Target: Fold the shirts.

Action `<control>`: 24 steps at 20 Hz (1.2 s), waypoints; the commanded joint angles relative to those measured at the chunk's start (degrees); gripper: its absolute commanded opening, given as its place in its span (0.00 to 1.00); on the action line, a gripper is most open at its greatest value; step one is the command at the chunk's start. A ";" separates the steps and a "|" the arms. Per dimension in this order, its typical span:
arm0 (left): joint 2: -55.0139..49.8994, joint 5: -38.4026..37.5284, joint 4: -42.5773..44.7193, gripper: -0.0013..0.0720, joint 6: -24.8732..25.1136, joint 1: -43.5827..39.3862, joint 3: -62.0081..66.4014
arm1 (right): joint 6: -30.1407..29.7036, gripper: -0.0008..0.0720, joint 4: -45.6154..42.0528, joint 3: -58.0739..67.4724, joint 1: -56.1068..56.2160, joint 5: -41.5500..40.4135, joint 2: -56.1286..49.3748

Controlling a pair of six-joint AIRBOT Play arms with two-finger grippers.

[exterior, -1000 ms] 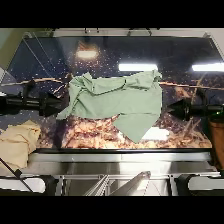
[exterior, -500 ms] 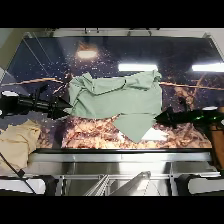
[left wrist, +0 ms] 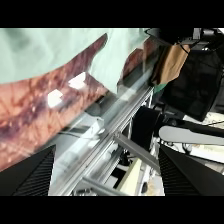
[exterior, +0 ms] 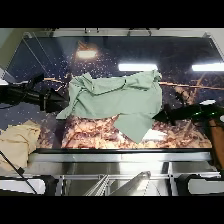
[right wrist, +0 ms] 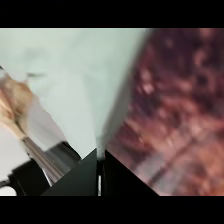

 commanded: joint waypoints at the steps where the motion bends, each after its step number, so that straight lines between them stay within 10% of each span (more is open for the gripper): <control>1: 0.00 -3.61 6.95 0.96 -3.52 -0.04 2.78 | 9.14 0.04 -17.73 0.31 -2.38 5.33 5.51; 6: 0.11 -0.35 16.59 0.96 -4.57 -0.02 -2.34 | 13.66 0.04 -28.20 0.31 -6.54 5.35 8.87; 19: -3.30 18.71 22.60 0.96 -5.95 -12.35 -15.67 | 11.82 0.04 -18.36 0.31 -3.93 4.92 8.87; 24: -7.43 19.06 22.58 0.05 -6.03 -14.19 -7.21 | 11.85 0.04 -18.38 0.28 -3.74 4.92 8.87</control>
